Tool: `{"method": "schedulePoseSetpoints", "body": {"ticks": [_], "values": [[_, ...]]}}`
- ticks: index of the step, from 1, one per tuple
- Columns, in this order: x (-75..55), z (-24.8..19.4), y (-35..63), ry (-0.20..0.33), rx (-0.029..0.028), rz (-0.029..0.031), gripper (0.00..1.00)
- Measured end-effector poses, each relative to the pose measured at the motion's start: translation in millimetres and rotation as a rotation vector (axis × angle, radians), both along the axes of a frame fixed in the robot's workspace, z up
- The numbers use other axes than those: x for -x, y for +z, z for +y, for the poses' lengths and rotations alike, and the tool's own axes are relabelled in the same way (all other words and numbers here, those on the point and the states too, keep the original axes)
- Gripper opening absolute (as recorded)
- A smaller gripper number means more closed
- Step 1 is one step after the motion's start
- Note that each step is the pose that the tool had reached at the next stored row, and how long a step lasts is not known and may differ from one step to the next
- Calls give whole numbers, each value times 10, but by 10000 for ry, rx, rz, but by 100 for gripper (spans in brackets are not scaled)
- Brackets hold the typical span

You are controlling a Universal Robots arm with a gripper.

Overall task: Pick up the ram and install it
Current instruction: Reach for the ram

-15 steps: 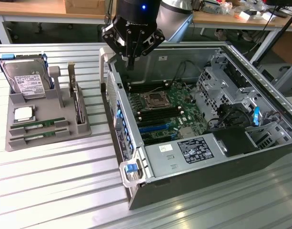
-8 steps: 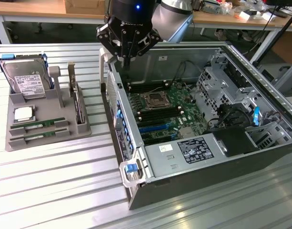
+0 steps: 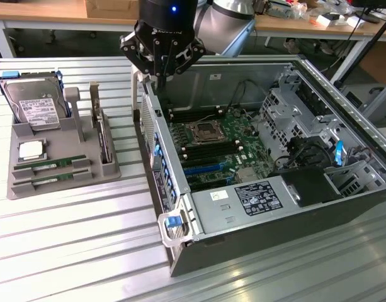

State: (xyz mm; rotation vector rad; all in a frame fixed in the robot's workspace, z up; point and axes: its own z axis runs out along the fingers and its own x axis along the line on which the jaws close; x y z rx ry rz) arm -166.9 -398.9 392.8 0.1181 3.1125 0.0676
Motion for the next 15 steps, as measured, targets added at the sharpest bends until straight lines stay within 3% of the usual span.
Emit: {"method": "schedulePoseSetpoints", "body": {"ticks": [15], "values": [[177, 0, -10, 0, 0, 0, 11]]}}
